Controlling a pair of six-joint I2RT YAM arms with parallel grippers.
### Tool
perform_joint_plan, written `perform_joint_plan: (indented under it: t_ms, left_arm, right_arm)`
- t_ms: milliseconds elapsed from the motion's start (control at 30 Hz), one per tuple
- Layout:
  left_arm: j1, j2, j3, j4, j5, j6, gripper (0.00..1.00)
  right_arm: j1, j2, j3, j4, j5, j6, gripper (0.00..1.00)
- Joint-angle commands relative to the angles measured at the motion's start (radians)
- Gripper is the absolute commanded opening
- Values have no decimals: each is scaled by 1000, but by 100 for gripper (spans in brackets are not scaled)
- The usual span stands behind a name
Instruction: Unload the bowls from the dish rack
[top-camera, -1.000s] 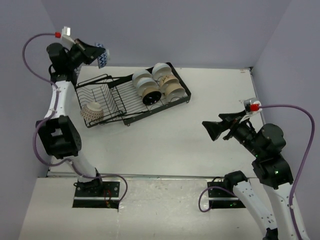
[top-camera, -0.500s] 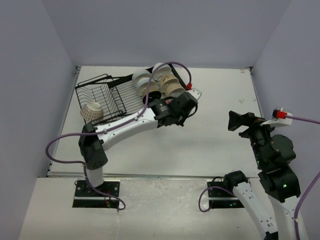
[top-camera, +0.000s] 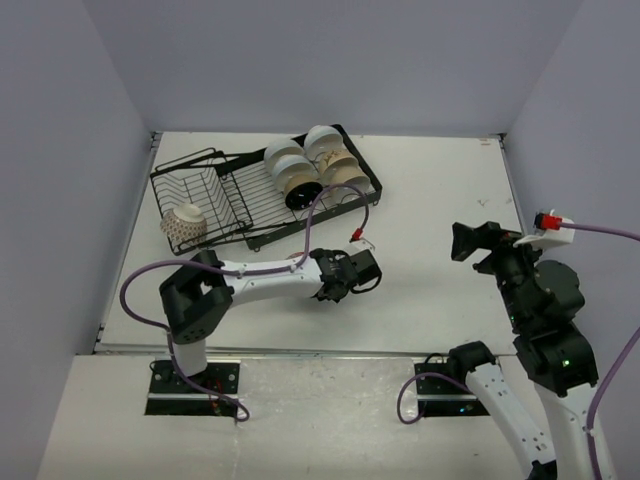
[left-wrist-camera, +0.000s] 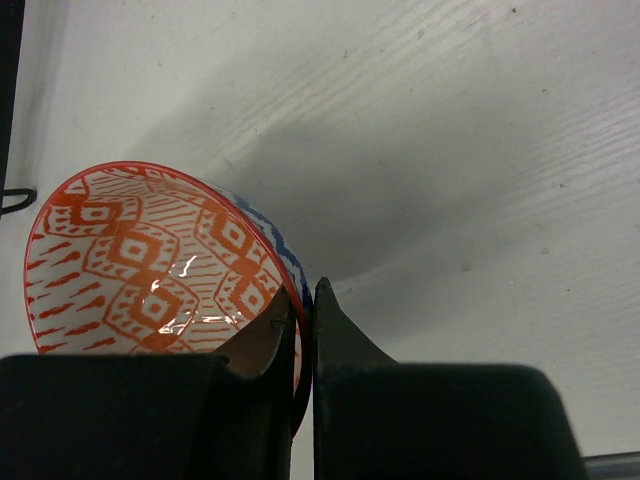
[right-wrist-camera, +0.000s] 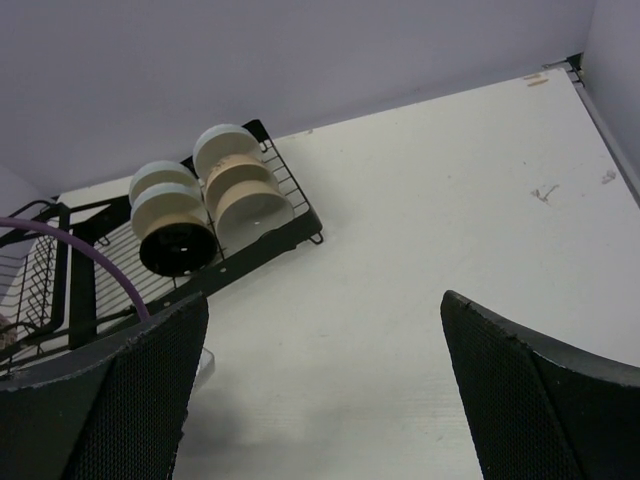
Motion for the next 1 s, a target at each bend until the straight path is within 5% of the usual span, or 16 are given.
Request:
perform_joint_plan:
  t_ms: [0,167,500,767,800,900,933,967]
  left_arm:
    - [-36,-24,-3,139,-131,-69,0]
    - [-69,32,5,169,-217,-107,0]
    - [-71,85,14,183,-161,-119,0]
    - [-76,59,-7,202,-135,-121,45]
    - [-80,48,-12,203,-150,-130,58]
    - [-103,-21,-23,209,-184,-141,77]
    - [-109,-70,-21,208,-193,-142,97]
    - [-111,-98,-12,206,-201,-135,100]
  right_arm:
    - [5,16,17,26,-37,-20,99]
    - [5,25,10,33,-66,-26,99]
    - [5,22,4,45,-91,-29,99]
    - [5,37,6,42,-125,-37,99]
    - [5,39,6,40,-125,-38,99]
    - [5,39,6,39,-117,-38,99]
    - [5,39,6,39,-117,-38,99]
    - [5,39,6,39,-117,-38,99]
